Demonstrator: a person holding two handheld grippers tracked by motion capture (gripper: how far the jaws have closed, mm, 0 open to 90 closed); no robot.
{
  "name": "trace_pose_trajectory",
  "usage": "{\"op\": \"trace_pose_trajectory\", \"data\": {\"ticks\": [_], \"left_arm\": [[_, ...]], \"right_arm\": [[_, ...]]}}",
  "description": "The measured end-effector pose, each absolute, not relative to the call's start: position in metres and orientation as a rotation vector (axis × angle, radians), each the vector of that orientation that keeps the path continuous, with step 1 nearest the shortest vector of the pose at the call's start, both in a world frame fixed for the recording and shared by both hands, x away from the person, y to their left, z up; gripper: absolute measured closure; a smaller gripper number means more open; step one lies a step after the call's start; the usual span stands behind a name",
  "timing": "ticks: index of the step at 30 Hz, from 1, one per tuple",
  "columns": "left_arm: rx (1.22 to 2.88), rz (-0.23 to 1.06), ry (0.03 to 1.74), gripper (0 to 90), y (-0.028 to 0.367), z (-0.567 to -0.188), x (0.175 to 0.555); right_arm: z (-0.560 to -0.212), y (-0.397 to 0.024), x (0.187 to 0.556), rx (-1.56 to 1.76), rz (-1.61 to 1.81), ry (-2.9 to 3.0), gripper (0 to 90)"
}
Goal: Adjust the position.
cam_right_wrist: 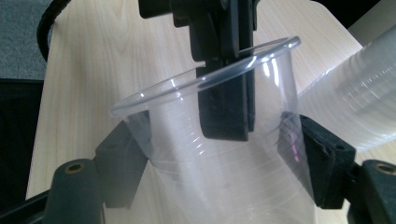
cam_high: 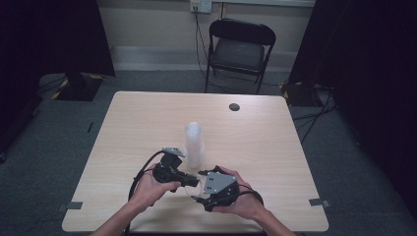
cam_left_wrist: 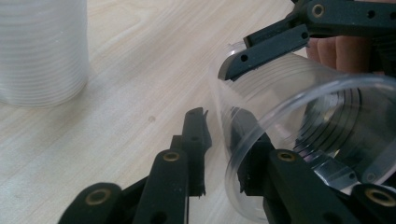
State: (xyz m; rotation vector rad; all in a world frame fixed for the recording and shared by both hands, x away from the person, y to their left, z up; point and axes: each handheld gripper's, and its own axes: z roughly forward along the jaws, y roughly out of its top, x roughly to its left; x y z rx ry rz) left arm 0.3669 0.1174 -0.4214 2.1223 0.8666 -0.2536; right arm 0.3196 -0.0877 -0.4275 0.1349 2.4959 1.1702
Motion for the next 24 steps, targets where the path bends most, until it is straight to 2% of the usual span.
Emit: {"op": "trace_pose_trajectory", "data": {"ticks": [15,24], "left_arm": [[2.049,-0.208,0.868,61.9,0.121,-0.423,0.365],[2.002,-0.199,0.87,57.2,0.125,-0.423,0.364]], "right_arm": [[-0.431,-0.097,0.325,0.234,1.201,2.486,26.6],[-0.431,-0.103,0.328,0.29,1.236,2.476,26.8]]}}
